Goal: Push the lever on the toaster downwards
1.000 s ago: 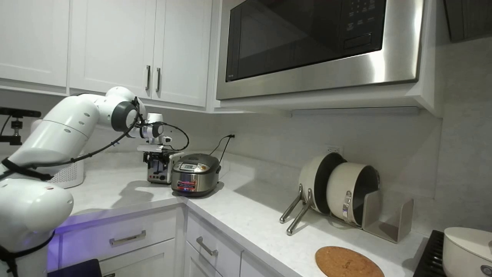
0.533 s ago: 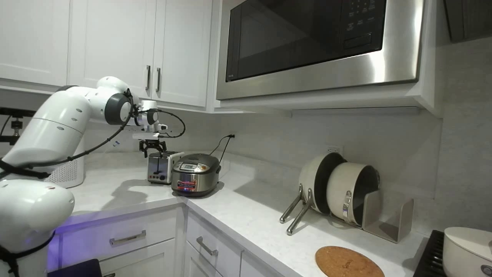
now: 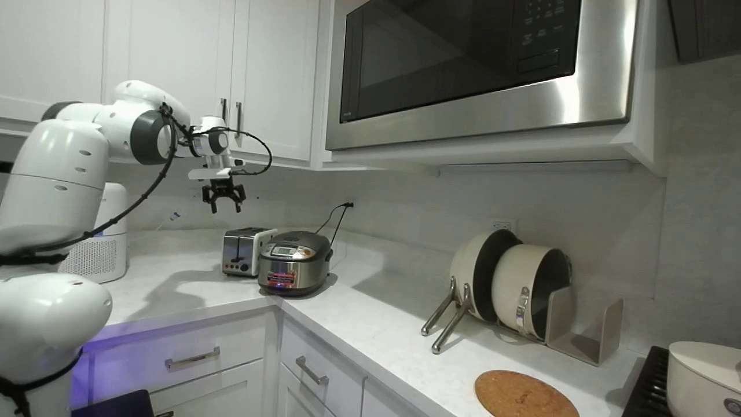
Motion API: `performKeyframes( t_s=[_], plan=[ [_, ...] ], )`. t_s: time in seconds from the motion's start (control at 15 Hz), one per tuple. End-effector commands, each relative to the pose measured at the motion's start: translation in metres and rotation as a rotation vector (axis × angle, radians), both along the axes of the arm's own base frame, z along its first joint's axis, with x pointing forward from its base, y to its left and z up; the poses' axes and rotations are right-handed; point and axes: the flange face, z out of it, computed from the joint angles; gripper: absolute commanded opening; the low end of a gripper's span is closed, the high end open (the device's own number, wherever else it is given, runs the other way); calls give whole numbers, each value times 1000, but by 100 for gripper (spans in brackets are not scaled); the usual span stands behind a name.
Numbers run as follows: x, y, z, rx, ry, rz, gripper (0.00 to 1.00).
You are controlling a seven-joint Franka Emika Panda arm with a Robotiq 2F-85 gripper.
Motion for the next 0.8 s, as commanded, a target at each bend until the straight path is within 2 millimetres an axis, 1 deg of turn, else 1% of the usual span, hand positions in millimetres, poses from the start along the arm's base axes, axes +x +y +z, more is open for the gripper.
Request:
performKeyframes(
  t_s=[0.0,0.2,0.27,0.33,0.4,0.47,0.6,0.73],
  plan=[
    [-46,-32,29,-65,-5,-43,100],
    [-84,-54,48,-102,44,-65,100],
    [-60,-36,44,-84,23,-33,100],
    [-68,-38,50,-86,20,-31,100],
    [-72,-37,52,-83,16,-26,100],
    [-70,-38,52,-84,17,-29,100],
    [-63,-38,45,-89,26,-36,100],
    [-60,-36,39,-94,34,-35,100]
  ],
)
